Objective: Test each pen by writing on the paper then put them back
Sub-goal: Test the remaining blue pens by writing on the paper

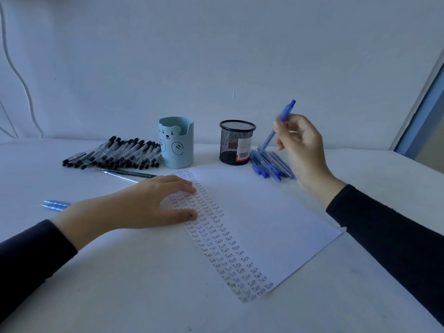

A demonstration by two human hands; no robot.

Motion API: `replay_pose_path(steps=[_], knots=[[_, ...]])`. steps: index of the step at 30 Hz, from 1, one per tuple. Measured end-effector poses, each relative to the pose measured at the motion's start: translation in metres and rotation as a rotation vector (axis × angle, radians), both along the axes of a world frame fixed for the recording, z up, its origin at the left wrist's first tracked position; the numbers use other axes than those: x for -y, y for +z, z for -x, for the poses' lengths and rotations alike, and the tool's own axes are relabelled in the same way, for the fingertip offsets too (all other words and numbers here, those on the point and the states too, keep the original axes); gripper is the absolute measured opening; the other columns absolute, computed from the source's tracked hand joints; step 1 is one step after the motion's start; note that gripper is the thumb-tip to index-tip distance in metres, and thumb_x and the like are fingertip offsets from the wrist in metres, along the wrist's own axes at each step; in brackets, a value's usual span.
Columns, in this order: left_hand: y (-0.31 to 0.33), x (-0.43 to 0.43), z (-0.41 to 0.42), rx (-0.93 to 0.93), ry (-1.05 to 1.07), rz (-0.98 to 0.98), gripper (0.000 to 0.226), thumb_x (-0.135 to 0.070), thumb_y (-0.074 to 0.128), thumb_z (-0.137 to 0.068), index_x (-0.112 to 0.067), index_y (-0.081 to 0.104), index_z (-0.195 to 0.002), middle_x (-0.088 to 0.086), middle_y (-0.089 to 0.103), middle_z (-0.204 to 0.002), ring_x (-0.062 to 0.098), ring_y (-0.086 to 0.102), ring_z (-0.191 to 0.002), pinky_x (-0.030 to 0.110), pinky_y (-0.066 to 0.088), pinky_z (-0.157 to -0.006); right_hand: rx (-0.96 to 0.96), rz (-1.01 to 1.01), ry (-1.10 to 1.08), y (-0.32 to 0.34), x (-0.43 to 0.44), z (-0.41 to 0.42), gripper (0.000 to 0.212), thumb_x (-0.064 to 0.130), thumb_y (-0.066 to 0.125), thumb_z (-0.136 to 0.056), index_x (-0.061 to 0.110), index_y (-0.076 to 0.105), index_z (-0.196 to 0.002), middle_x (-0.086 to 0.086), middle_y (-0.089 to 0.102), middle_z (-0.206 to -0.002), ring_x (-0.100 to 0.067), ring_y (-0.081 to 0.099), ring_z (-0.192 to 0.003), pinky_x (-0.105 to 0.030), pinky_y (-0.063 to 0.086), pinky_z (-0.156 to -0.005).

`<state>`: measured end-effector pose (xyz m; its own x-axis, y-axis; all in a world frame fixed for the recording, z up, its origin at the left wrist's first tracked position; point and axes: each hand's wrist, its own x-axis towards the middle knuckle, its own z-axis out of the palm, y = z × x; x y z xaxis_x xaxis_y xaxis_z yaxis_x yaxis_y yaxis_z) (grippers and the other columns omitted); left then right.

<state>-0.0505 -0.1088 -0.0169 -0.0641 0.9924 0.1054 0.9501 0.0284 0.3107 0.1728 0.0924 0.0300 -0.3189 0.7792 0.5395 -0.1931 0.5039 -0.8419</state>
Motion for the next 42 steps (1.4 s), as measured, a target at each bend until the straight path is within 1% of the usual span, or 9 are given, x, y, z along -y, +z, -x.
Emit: replay_pose_path(steps=[3, 7, 12, 15, 19, 25, 29, 37, 42], knots=[[-0.001, -0.001, 0.001, -0.007, -0.005, -0.003, 0.075, -0.091, 0.042, -0.063, -0.052, 0.047, -0.127, -0.030, 0.039, -0.140, -0.006, 0.036, -0.130, 0.022, 0.029, -0.112, 0.024, -0.069, -0.226, -0.009, -0.029, -0.021, 0.011, 0.008, 0.063, -0.090, 0.017, 0.056, -0.089, 0.005, 0.060, -0.084, -0.005, 0.060, -0.073, -0.023, 0.052, -0.075], [-0.002, -0.001, 0.000, 0.002, -0.006, 0.003, 0.071, -0.092, 0.042, -0.062, -0.056, 0.045, -0.124, -0.034, 0.037, -0.138, -0.009, 0.034, -0.129, 0.017, 0.025, -0.109, 0.372, -0.017, -0.378, -0.034, -0.057, -0.034, 0.010, 0.008, 0.067, -0.082, 0.005, 0.058, -0.087, 0.008, 0.057, -0.081, -0.006, 0.053, -0.075, -0.004, 0.038, -0.057], [-0.002, -0.002, 0.000, -0.002, -0.020, -0.019, 0.076, -0.092, 0.041, -0.061, -0.053, 0.046, -0.126, -0.033, 0.038, -0.138, -0.009, 0.035, -0.129, 0.017, 0.024, -0.109, 0.687, -0.017, -0.439, -0.052, -0.066, -0.030, 0.010, 0.023, 0.066, -0.084, 0.022, 0.060, -0.092, 0.017, 0.058, -0.082, -0.017, 0.058, -0.090, -0.034, 0.046, -0.085], [-0.002, -0.002, 0.001, 0.006, -0.020, -0.012, 0.072, -0.092, 0.042, -0.061, -0.056, 0.045, -0.124, -0.032, 0.038, -0.139, -0.008, 0.034, -0.130, 0.020, 0.025, -0.112, 0.798, -0.079, -0.477, -0.052, -0.063, -0.027, 0.013, 0.037, 0.060, -0.089, 0.027, 0.066, -0.093, 0.015, 0.065, -0.094, -0.017, 0.060, -0.096, -0.033, 0.036, -0.084], [0.009, 0.001, -0.003, 0.030, -0.029, 0.002, 0.075, -0.088, 0.042, -0.065, -0.049, 0.049, -0.128, -0.033, 0.041, -0.135, -0.010, 0.039, -0.123, 0.017, 0.029, -0.105, 0.694, -0.346, -0.413, -0.048, -0.046, -0.019, 0.011, 0.023, 0.058, -0.091, 0.028, 0.066, -0.087, 0.006, 0.067, -0.100, -0.022, 0.060, -0.095, -0.040, 0.042, -0.089], [0.058, 0.026, 0.027, 0.197, 0.077, 0.006, 0.031, -0.056, 0.071, -0.070, -0.030, 0.072, -0.086, -0.017, 0.070, -0.082, -0.004, 0.063, -0.076, 0.012, 0.045, -0.073, 0.506, -0.660, -0.009, -0.047, 0.013, 0.015, 0.012, 0.008, 0.063, -0.087, 0.015, 0.073, -0.087, 0.012, 0.062, -0.081, -0.010, 0.055, -0.082, -0.024, 0.040, -0.081], [0.066, 0.045, 0.049, 0.143, 0.115, 0.342, 0.016, -0.039, 0.079, -0.074, -0.031, 0.072, -0.087, -0.018, 0.071, -0.086, 0.004, 0.065, -0.083, 0.022, 0.046, -0.079, 0.543, -0.723, 0.109, -0.055, 0.030, 0.021, 0.013, 0.005, 0.067, -0.087, 0.016, 0.073, -0.089, 0.004, 0.068, -0.091, -0.012, 0.055, -0.091, -0.030, 0.041, -0.087], [0.073, 0.054, 0.053, 0.026, 0.159, 0.469, 0.018, -0.046, 0.078, -0.071, -0.042, 0.073, -0.088, -0.027, 0.068, -0.080, -0.011, 0.058, -0.073, 0.022, 0.039, -0.078, 0.559, -0.656, 0.140, -0.058, 0.029, 0.018, 0.014, 0.002, 0.067, -0.087, 0.015, 0.073, -0.089, 0.001, 0.069, -0.093, -0.017, 0.057, -0.096, -0.011, 0.035, -0.089], [0.083, 0.062, 0.053, -0.032, 0.215, 0.569, 0.022, -0.044, 0.078, -0.073, -0.040, 0.073, -0.094, -0.036, 0.062, -0.071, -0.017, 0.054, -0.065, 0.016, 0.034, -0.070, 0.570, -0.674, 0.162, -0.059, 0.028, 0.019, 0.016, 0.004, 0.067, -0.087, 0.020, 0.072, -0.088, 0.005, 0.068, -0.092, -0.017, 0.057, -0.095, -0.022, 0.040, -0.090]])
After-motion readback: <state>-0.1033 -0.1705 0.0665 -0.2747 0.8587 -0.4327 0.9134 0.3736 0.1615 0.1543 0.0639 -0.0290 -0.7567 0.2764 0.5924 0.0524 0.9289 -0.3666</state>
